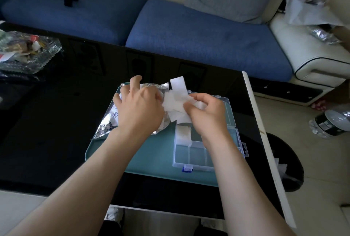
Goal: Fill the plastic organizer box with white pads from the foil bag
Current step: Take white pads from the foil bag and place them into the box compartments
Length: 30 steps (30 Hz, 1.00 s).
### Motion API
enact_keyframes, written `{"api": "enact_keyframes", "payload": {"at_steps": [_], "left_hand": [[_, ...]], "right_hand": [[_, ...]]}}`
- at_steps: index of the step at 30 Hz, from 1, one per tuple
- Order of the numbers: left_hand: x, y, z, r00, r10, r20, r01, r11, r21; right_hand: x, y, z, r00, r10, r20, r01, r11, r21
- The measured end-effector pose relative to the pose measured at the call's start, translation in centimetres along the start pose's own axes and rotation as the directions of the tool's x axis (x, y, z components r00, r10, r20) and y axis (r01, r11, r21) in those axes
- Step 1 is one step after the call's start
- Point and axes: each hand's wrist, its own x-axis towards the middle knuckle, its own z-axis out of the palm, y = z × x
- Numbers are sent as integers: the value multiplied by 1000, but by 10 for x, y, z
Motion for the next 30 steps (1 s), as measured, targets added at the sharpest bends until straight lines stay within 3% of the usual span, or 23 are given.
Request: {"api": "enact_keyframes", "payload": {"at_steps": [6, 13, 17, 19, 21, 23, 25, 26, 28, 30], "left_hand": [[-5, -6, 13, 979, 43, 201, -101, 953, 287], [-7, -3, 20, 980, 52, 190, -129, 900, 417], [-7, 14, 15, 990, 110, 93, -128, 969, 212], [-8, 20, 15, 979, 172, -112, -168, 985, 47], [-8, 27, 15, 924, 210, -320, -251, 963, -93], [-12, 39, 13, 946, 94, -311, -199, 924, -327], [-16, 54, 10, 994, -99, -43, 55, 813, -580], [-18, 61, 9, 982, -138, 131, 190, 703, -685], [-20, 69, 11, 916, -103, 388, 393, 427, -815], [-19, 74, 12, 874, -68, 481, 485, 204, -851]], "right_hand": [[1, 2, -10, 998, 32, -55, -32, 1000, 0], [-2, -2, -16, 997, 75, -18, -72, 990, 120], [-3, -6, -20, 996, 88, 18, -90, 974, 207], [-3, -9, -24, 995, 100, 24, -102, 959, 263], [-4, -12, -28, 993, 117, 28, -119, 928, 352], [-6, -15, -33, 992, 120, 26, -120, 901, 417], [-10, -19, -36, 994, 107, 35, -111, 882, 458], [-11, -21, -38, 994, 101, 38, -107, 877, 468], [-15, -23, -41, 995, 86, 44, -97, 882, 461], [-18, -26, -45, 997, 48, 52, -65, 909, 412]]}}
